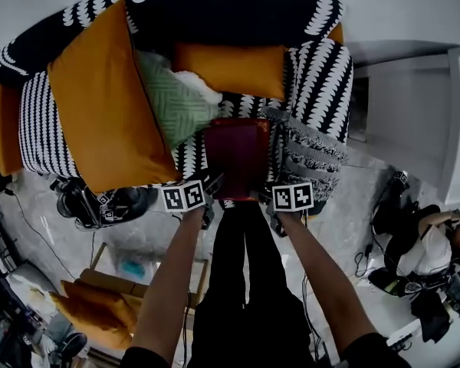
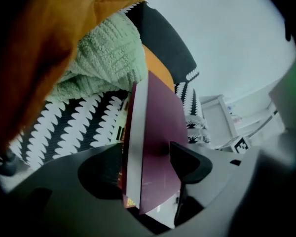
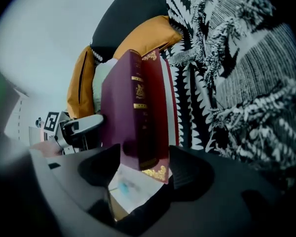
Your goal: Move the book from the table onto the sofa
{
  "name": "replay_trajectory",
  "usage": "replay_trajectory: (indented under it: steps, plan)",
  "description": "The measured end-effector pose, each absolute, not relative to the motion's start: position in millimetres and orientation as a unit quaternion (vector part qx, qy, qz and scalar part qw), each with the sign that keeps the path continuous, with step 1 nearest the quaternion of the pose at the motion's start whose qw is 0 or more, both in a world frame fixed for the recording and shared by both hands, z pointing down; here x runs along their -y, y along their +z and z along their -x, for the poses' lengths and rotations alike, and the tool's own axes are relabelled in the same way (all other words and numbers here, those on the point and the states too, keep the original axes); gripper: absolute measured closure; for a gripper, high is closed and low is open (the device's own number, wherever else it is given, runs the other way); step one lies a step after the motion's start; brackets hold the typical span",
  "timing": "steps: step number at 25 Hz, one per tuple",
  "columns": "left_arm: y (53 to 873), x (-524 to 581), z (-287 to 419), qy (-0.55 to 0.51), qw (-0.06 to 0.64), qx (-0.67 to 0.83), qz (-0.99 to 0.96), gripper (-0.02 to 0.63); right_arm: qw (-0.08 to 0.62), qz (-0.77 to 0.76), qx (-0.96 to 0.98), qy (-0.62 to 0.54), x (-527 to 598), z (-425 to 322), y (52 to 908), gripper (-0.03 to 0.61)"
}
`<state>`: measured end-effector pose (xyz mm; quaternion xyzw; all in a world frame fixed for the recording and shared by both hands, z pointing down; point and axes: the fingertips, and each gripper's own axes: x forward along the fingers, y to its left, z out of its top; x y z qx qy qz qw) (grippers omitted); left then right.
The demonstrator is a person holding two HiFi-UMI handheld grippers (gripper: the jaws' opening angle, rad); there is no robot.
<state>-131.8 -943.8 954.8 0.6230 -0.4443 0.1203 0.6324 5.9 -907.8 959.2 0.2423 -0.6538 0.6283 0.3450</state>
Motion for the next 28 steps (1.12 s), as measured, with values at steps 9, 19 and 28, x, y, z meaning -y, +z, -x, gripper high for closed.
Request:
replay_trajectory:
  steps: [9,19,28]
  plan:
    - [939,946,124,0.158,0.606,0.426,-0.652,0.310,0.344,-0.239,0.688,0.593,909,-3,944,0.281]
    - [904,932,132,0.120,0.618,0.423,-0.652,0.310,0.259,-0.215,0.728,0.597,920,11,899,0.335]
    - [844,892,124,0.066,0.629,0.385,-0.673,0.574,0.215,-0.135,0.747,0.614,894,20,832,0.572]
